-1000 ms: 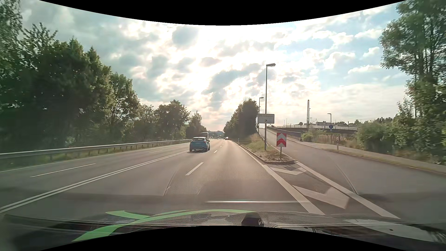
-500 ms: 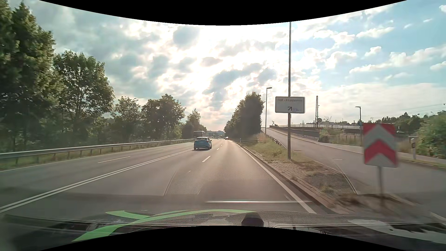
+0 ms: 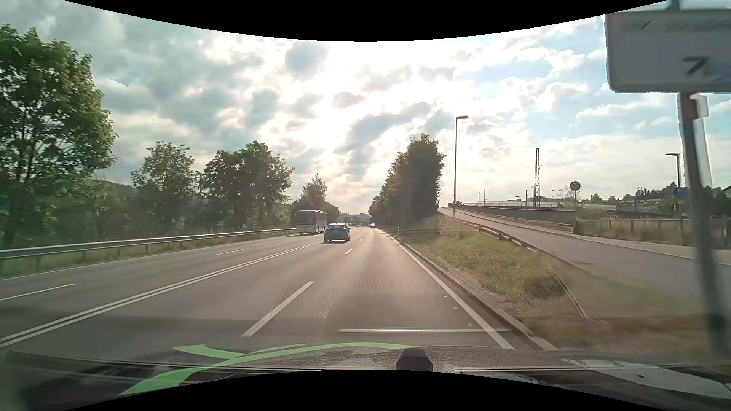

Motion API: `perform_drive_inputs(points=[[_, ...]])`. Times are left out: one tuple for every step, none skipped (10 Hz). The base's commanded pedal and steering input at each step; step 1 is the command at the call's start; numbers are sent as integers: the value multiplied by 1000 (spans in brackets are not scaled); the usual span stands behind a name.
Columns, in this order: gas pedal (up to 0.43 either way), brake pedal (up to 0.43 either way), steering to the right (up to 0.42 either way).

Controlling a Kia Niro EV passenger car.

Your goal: Follow the waypoints while adhering to traffic rules and regulations

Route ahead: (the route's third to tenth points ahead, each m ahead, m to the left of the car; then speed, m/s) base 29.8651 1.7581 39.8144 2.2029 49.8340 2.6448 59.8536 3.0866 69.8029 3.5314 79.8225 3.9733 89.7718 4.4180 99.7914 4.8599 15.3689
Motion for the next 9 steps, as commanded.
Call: perform_drive_inputs(points=[[138,0,-4],[138,0,-5],[130,0,-9],[130,0,-11],[138,0,-12],[138,0,-12],[138,0,-11],[138,0,-10],[138,0,-9]])
